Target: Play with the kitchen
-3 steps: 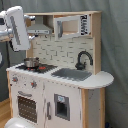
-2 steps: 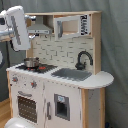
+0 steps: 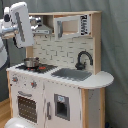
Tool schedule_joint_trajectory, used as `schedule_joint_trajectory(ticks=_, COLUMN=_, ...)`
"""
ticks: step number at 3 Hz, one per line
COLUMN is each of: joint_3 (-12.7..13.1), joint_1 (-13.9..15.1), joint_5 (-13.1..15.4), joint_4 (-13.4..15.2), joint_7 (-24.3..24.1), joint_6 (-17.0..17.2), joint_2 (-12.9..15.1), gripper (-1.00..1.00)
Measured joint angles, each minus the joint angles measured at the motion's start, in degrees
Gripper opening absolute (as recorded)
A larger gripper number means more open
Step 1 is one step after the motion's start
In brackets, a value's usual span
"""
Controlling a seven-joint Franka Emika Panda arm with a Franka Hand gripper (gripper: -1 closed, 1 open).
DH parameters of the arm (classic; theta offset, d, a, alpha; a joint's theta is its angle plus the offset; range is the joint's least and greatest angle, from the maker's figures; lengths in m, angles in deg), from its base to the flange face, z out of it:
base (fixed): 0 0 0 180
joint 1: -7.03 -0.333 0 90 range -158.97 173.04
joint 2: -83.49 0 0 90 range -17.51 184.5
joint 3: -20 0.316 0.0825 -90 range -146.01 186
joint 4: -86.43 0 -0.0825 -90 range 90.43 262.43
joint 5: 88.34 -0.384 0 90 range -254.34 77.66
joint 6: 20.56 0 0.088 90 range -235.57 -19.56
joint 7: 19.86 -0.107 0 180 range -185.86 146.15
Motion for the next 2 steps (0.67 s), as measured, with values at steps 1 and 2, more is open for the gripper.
schedule_joint_trajectory(ticks=1, joint_3=-3.1, joint_1=0.0, joint_5=0.0, joint_4=1.5, joint_7=1.9, joint_6=-5.0, joint_2=0.0, gripper=-1.00)
schedule_joint_trajectory(ticks=2, joint_3=-6.0, joint_1=-0.1, joint_5=0.0, joint_4=3.9, joint_7=4.1, joint_6=-9.0, joint_2=0.0, gripper=-1.00)
